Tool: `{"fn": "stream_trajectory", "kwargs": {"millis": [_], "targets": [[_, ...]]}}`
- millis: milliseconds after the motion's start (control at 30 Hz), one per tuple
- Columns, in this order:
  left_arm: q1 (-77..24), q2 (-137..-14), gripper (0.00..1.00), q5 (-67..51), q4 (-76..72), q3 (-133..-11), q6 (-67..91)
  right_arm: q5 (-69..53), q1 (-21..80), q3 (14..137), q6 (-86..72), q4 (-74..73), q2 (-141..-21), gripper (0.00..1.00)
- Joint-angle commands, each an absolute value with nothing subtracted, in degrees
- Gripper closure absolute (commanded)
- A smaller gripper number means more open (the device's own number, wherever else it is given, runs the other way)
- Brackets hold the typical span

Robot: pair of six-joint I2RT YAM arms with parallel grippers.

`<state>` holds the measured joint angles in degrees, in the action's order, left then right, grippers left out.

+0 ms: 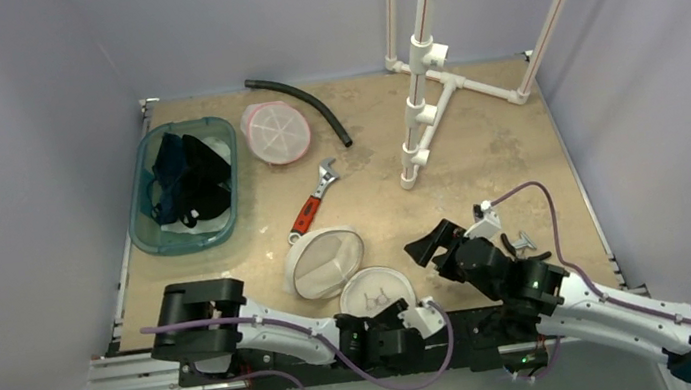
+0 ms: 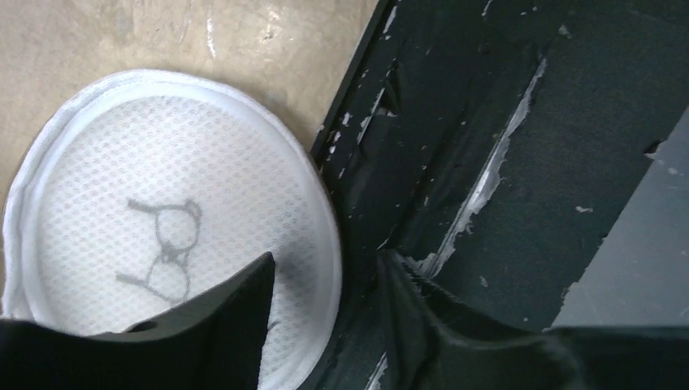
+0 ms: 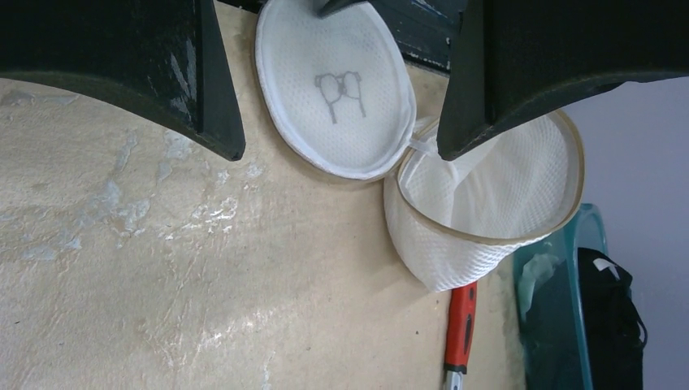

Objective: Unzip the laundry bag and remove the bra
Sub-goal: Close the laundry bag at the center of the board.

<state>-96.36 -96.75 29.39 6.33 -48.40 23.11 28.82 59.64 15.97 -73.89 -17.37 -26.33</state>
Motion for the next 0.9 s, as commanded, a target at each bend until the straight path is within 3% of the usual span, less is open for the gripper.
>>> {"fn": "stream_trajectory", "kwargs": {"millis": [0,167,400,600,867], "targets": [[-95.7,-98.8,0.63,26.9,4.0,-49.1,22.0,30.2,59.9,17.5,-74.3,-18.1,-25.3,0.09],[-95.5,-96.6,1.0,30.3,4.6,-47.4,23.8,29.6,59.9,17.2,-73.9,-17.3,-25.4,0.09],[-94.4,-80.5,1.0,38.2,2.2,-40.9,27.2,27.6,59.8,17.6,-69.5,-12.2,-29.1,0.07],[-88.0,-61.1,1.0,31.8,-6.3,-32.5,29.3,25.8,59.9,18.7,-63.9,-7.2,-32.5,0.07],[-86.3,-47.3,1.0,33.3,-8.7,-28.2,35.0,22.7,59.8,16.3,-61.8,0.6,-33.4,0.06]]}}
